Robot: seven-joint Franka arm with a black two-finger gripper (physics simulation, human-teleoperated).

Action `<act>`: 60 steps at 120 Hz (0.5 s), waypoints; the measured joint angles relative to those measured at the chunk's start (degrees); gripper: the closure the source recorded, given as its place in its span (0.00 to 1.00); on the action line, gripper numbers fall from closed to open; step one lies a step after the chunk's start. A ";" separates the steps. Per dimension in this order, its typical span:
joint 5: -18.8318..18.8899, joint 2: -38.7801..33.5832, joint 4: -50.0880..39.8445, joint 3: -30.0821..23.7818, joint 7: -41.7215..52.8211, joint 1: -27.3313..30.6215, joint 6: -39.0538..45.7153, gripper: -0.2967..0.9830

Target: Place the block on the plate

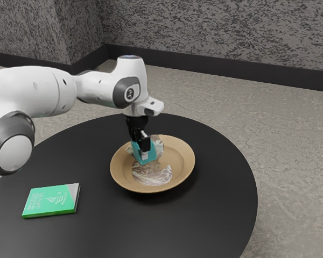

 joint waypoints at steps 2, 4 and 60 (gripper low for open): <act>-0.01 0.12 0.00 0.00 -0.06 0.00 0.02 0.47; -0.02 0.19 0.01 0.00 -0.13 0.00 0.04 0.47; 0.77 -7.82 -0.90 0.20 -0.66 -1.63 -0.27 0.26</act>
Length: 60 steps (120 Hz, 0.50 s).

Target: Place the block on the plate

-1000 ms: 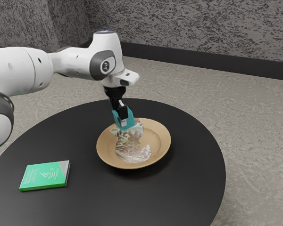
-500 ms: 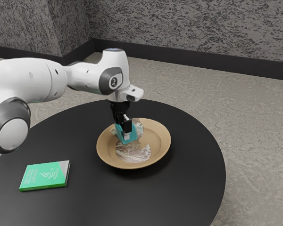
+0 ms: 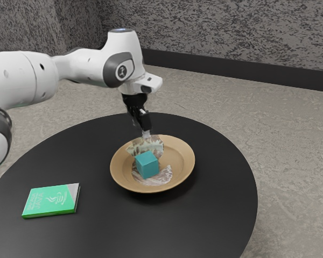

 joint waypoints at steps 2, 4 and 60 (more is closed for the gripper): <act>0.26 -1.24 -0.09 -0.01 0.13 -0.19 -0.30 0.26; 0.50 -2.49 -0.15 -0.01 0.28 -0.33 -0.67 0.26; 2.47 -24.27 -4.04 -0.05 6.74 -2.23 -14.94 0.23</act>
